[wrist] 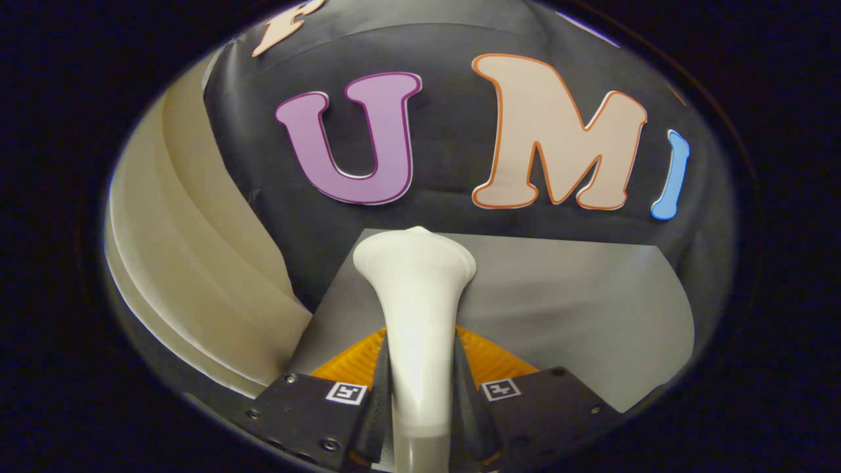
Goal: Iron the clothes twice with a garment steamer, once on the left side and once on the right side.
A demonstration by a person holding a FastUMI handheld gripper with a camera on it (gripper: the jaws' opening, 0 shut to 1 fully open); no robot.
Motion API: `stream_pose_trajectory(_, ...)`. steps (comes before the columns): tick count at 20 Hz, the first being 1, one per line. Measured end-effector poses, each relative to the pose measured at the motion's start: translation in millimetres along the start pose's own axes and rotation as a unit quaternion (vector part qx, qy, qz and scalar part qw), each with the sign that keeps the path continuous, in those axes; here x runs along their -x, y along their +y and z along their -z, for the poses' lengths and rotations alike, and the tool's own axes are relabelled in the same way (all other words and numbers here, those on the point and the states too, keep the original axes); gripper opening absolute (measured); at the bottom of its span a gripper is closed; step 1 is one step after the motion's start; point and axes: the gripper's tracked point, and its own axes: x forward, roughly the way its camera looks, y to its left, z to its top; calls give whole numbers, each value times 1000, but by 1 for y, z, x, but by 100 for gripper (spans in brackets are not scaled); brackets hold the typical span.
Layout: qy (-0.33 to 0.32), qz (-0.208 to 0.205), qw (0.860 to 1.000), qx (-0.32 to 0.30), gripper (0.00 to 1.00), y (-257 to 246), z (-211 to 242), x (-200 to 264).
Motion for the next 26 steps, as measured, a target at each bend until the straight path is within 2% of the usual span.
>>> stream_pose_trajectory(1, -10, -2, 1000, 0, 48, 2, -3, 0)
stream_pose_trajectory(4, -39, -10, 999, -8, 41, 3, -10, 6)
stream_pose_trajectory(7, -41, -15, 999, -11, 39, 5, -5, 11)
stream_pose_trajectory(9, -65, -24, 997, -26, 38, 10, -1, 32)
stream_pose_trajectory(17, -147, 18, 988, -43, 34, 13, 18, 125)
stream_pose_trajectory(21, -199, 42, 978, -48, 34, 45, 11, 191)
stream_pose_trajectory(26, -235, 36, 969, -68, 34, 142, 10, 256)
